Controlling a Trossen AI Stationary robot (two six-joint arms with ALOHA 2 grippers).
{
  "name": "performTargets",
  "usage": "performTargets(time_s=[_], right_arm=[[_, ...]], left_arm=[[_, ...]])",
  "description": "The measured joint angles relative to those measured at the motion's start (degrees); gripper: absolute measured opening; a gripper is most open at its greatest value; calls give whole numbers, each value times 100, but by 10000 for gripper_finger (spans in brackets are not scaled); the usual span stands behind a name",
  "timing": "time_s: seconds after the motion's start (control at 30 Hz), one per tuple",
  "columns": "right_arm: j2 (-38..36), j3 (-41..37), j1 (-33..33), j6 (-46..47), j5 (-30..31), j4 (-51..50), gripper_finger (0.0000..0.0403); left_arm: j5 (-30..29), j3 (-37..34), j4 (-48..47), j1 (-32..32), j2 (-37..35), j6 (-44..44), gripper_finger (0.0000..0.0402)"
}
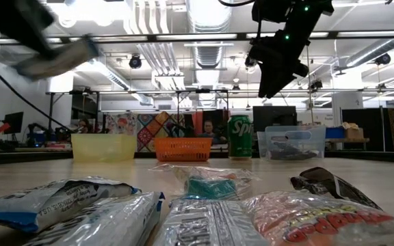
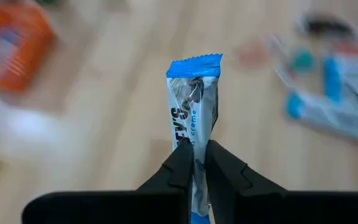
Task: Organize candy in baskets
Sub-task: Put the white chocolate into the orange bin
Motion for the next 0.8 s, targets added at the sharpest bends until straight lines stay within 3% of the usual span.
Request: performTargets(time_s=[0.1, 0.27, 0.37, 0.53, 0.8], right_arm=[[0, 0, 2, -22, 0, 9, 155], [0, 0, 2, -85, -2, 7, 155], [0, 0, 4, -107, -7, 7, 155], [0, 0, 15, -120, -7, 9, 155], [0, 0, 31, -118, -7, 11, 155]], left_arm=[[-272, 2, 211, 705, -293, 865, 11], [-124, 3, 1108, 2184, -551, 3147, 11], [571, 4, 1688, 3176, -565, 4570, 11], [1847, 9, 2483, 4806, -393, 6211, 11], [3645, 11, 3607, 6697, 235, 7021, 11]])
